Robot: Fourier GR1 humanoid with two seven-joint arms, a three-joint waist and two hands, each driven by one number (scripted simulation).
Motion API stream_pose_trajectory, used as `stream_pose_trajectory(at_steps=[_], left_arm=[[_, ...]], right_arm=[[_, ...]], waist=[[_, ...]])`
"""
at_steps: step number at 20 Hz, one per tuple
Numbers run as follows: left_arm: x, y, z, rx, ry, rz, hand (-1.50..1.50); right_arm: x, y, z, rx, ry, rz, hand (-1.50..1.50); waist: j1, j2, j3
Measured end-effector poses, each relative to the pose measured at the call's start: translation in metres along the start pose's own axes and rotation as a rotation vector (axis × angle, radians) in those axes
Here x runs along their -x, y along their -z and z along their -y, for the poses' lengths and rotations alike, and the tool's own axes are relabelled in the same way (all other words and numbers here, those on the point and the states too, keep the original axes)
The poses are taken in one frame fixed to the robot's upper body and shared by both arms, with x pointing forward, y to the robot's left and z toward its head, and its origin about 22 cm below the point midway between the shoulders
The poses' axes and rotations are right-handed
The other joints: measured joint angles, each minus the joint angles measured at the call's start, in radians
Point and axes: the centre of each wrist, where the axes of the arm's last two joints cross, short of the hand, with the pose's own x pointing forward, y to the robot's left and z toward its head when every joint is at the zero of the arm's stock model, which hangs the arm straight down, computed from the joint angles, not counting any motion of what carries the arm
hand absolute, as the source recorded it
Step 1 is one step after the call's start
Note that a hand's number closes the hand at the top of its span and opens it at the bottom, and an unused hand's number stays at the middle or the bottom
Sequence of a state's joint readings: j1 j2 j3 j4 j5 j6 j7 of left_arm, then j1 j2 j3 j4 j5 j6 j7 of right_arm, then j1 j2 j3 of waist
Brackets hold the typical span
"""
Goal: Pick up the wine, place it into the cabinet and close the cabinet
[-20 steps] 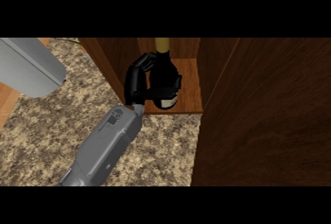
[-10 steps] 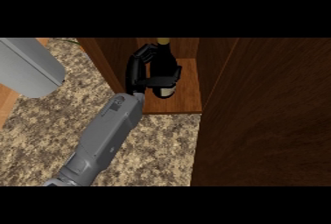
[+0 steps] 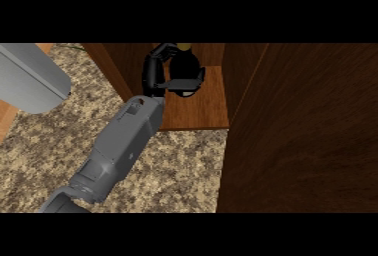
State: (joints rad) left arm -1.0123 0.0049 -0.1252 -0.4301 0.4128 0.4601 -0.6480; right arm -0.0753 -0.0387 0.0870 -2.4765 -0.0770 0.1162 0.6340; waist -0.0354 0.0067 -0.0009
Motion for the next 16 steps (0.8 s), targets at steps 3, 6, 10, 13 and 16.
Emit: stream_pose_trajectory(at_steps=[3, 6, 10, 13, 16], left_arm=[[0.002, 0.003, -0.002, -0.02, 0.02, 0.013, 1.5], [0.003, 0.006, -0.001, -0.019, 0.015, 0.01, 1.5], [0.0, 0.01, 0.001, -0.04, -0.016, -0.021, 1.5], [-0.001, 0.013, -0.001, -0.064, -0.062, -0.049, 1.5], [0.001, 0.013, -0.001, -0.079, -0.099, -0.067, 1.5]], right_arm=[[0.002, -0.002, 0.0, -0.002, 0.002, 0.008, -1.5], [0.003, -0.001, -0.002, -0.01, 0.013, 0.009, -1.5], [0.003, 0.0, -0.005, -0.023, 0.021, 0.006, -1.5], [0.004, -0.002, -0.006, -0.027, 0.026, 0.003, -1.5], [0.003, 0.0, -0.005, -0.029, 0.019, 0.008, -1.5]], waist=[[-0.005, 0.003, 0.0], [-0.004, 0.003, 0.0], [-0.011, 0.004, 0.0], [-0.015, 0.005, 0.001], [-0.019, 0.008, 0.001]])
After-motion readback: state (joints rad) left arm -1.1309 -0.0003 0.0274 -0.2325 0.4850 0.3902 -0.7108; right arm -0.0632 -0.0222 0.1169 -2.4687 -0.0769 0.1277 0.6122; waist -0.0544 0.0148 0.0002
